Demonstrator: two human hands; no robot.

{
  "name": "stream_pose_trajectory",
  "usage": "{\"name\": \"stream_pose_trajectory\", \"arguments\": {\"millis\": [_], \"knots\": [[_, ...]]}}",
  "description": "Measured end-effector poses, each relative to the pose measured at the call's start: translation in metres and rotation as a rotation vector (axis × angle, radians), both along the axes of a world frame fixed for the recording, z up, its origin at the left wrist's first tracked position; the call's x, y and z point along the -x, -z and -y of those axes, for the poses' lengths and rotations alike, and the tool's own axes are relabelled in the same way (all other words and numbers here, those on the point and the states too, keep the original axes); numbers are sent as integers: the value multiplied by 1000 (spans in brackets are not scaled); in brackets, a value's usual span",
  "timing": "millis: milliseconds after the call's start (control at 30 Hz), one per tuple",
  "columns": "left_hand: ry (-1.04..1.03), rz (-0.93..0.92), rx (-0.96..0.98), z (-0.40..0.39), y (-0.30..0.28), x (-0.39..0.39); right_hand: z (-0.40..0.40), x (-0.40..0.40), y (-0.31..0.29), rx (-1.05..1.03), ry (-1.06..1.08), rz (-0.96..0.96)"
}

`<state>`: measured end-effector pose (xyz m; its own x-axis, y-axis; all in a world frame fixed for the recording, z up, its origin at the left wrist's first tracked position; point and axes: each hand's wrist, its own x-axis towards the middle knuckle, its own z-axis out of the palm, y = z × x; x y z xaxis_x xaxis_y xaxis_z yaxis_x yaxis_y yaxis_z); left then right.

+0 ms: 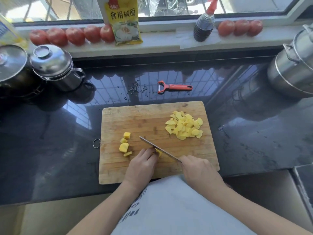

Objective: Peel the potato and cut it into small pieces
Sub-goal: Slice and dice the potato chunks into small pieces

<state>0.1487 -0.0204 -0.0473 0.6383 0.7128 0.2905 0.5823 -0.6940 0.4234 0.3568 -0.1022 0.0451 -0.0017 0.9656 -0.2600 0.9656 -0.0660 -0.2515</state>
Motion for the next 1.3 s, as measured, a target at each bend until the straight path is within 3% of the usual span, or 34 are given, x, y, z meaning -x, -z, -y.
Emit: {"name": "stream_pose_trajectory", "arguments": {"millis": [333,600,900,1033,1300], "knots": [[-54,39,-15,2,0,-5,3,-7,-4,18,-23,90],[-75,41,8,4,-2,-8,-22,3,5,136,-17,-14],[3,55,57,0,1,-16,-8,-20,10,-29,130,-124],[36,72,42,-1,5,-19,4,-24,7,-108,71,-114],[37,57,6,0,8,-19,8,-23,19,-63,8,-17]]}}
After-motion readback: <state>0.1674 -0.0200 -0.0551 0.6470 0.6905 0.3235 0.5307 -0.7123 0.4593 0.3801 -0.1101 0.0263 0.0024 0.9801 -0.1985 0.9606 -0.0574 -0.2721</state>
